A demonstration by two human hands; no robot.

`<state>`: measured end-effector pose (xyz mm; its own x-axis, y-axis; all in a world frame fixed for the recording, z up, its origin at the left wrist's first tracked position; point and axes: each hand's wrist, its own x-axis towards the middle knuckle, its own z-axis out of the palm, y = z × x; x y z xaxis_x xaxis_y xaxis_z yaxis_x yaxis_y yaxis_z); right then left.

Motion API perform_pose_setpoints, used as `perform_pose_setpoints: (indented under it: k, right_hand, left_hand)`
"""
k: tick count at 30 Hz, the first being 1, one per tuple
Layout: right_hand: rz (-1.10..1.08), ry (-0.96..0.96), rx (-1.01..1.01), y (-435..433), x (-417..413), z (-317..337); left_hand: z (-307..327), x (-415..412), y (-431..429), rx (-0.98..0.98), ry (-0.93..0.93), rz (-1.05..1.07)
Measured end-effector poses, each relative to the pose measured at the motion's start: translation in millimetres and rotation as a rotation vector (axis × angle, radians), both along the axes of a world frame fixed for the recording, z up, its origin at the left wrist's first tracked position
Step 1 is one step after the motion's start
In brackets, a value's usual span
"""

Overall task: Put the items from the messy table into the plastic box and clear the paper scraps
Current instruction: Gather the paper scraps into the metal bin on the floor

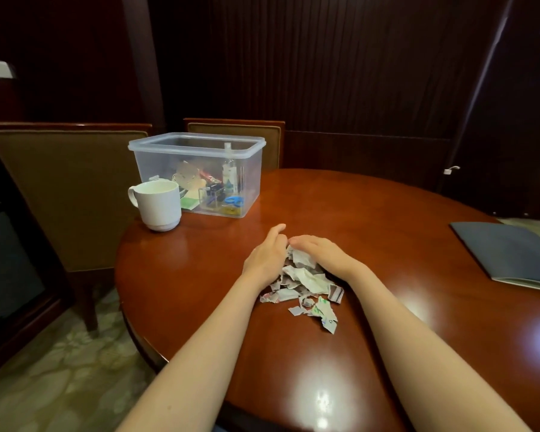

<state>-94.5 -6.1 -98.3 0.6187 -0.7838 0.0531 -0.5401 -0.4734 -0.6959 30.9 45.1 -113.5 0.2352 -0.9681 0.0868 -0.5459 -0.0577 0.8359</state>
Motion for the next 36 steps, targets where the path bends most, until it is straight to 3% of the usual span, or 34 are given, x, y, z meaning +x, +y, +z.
perform_pose_setpoints:
  k: [3, 6, 11, 16, 18, 23, 28, 33, 36]
  right_hand:
    - [-0.011, 0.031, 0.022, 14.1, -1.1, -2.3]
    - [-0.065, 0.072, -0.114, 25.1, 0.1, -8.7]
    - [-0.153, -0.067, -0.214, 34.9, -0.4, -11.6]
    - [-0.376, -0.253, -0.152, 32.8, -4.2, -7.9]
    - [-0.475, -0.274, -0.133, 30.5, -6.3, -6.2]
    - [-0.636, -0.431, -0.055, 30.0, -11.7, -10.1]
    - [-0.729, -0.539, -0.002, 23.7, -11.5, -11.5]
    - [-0.831, -0.749, 0.110, 19.0, -10.6, -15.5]
    - [-0.840, -0.773, 0.116, 21.6, -7.2, -13.9]
  left_hand:
    - [1.5, -0.2, 2.8, -0.011, 0.111, 0.016]
    - [2.7, -1.4, 8.9, -0.020, 0.165, -0.006]
    - [2.2, -5.3, 18.9, 0.010, 0.173, -0.052]
    - [-0.6, -15.5, 38.2, 0.083, 0.120, -0.270]
    - [-1.0, -18.7, 42.1, 0.099, 0.057, -0.312]
    - [-3.4, -25.4, 40.8, 0.040, -0.355, -0.321]
    - [-2.6, -25.6, 36.3, 0.000, -0.397, -0.241]
    - [0.0, -23.8, 35.3, -0.108, -0.163, -0.050]
    - [3.0, -23.2, 31.1, -0.164, 0.032, 0.072]
